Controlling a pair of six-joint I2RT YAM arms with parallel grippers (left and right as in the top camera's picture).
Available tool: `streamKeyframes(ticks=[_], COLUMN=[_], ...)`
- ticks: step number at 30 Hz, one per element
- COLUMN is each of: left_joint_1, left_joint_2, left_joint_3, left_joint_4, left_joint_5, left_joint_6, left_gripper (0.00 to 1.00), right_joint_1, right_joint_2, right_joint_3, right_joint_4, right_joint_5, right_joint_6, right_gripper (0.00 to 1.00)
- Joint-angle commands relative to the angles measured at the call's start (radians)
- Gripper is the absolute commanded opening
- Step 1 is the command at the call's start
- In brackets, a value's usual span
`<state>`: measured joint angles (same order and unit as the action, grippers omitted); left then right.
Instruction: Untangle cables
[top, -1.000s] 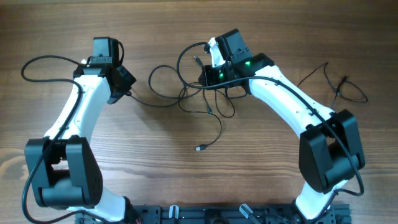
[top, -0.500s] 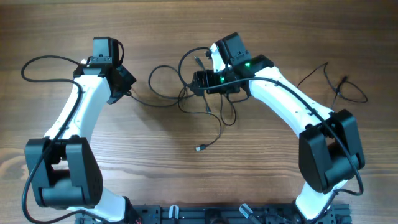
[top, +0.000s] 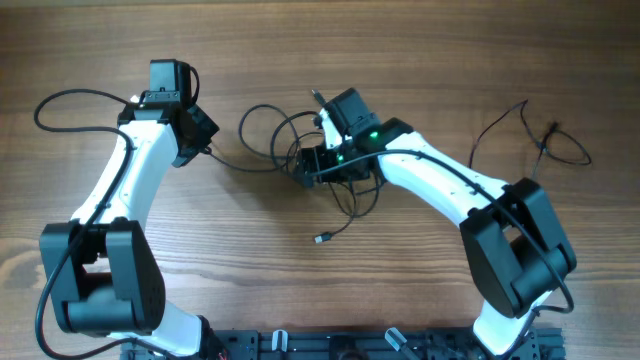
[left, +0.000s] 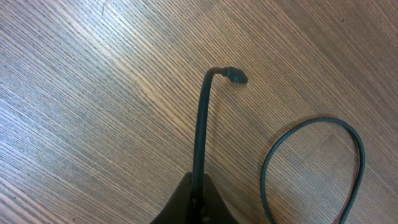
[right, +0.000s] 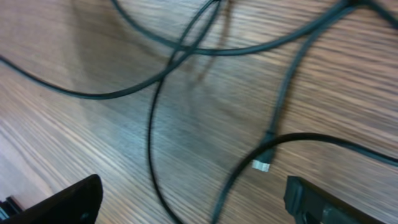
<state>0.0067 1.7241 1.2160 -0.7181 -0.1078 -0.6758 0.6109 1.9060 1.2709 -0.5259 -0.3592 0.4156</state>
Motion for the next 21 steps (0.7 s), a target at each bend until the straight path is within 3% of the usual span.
streamKeyframes(ticks=[1,7,12,16,21], left_joint_1=[-0.005,-0.005,-0.005,-0.005,-0.005], left_joint_2=[-0.007,-0.007,-0.007,-0.007,-0.007], left_joint_3=[-0.006,-0.006,-0.006,-0.006,-0.006], left_joint_4=[0.003,0.003,0.003,0.003,0.003], left_joint_5=[-0.018,-0.019,-0.018,-0.018,-0.018], left_joint_6=[-0.013,-0.013,-0.013,-0.013,-0.013], left_gripper=[0.05,0.05,0.05,0.05,0.04], right_joint_1=[0.039,0.097,0.117,0.117,0.117], right_joint_2=[0.022,0.022,0.022,0.022,0.022], right_joint_3=[-0.006,-0.006,-0.006,-0.006,-0.023], right_joint_4=[0.024,0.061,0.081,0.09,0.083], right_joint_5=[-0.008,-0.008,0.004,0.003,0.003], right_joint_6=[0.006,0.006,0.006,0.005,0.003], right_gripper=[0.9,0.76,0.7,0.44,0.45])
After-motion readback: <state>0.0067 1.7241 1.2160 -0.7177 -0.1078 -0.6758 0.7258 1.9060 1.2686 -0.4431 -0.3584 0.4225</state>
